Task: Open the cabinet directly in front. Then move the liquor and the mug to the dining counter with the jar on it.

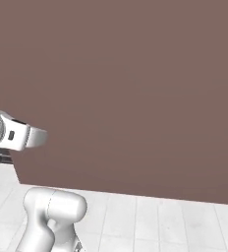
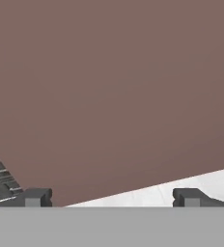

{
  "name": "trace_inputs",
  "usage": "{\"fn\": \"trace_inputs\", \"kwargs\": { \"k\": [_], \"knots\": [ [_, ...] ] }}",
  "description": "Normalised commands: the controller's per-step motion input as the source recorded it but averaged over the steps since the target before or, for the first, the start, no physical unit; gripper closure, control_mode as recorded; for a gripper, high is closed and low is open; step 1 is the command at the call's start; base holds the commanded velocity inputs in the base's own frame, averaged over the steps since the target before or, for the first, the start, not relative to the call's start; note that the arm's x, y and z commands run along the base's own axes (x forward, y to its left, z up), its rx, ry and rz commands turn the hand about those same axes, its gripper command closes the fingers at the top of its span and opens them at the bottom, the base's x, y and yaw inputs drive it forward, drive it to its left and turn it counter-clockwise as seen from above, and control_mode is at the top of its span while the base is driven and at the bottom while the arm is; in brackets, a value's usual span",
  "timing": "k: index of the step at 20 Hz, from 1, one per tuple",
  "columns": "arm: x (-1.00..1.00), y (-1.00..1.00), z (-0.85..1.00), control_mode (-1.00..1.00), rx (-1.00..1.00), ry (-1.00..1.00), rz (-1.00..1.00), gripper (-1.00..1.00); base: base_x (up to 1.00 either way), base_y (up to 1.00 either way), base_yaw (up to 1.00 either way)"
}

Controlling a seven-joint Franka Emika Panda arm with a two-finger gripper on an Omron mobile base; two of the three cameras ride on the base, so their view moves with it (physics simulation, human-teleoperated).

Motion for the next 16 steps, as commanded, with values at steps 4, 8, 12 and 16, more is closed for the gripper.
{"fn": "trace_inputs", "kwargs": {
  "k": [4, 8, 12, 16],
  "knots": [
    [0.00, 0.00, 0.00, 1.00, 0.00, 0.00, 0.00, -1.00, -0.24, 1.00, 0.15],
    [0.00, 0.00, 0.00, 1.00, 0.00, 0.00, 0.00, -1.00, 1.00, 0.64, 0.06],
    [0.00, 0.00, 0.00, 1.00, 0.00, 0.00, 0.00, -1.00, 0.33, 0.58, 0.63],
    [0.00, 0.00, 0.00, 1.00, 0.00, 0.00, 0.00, -1.00, 0.00, 0.54, 0.81]
  ]
}}
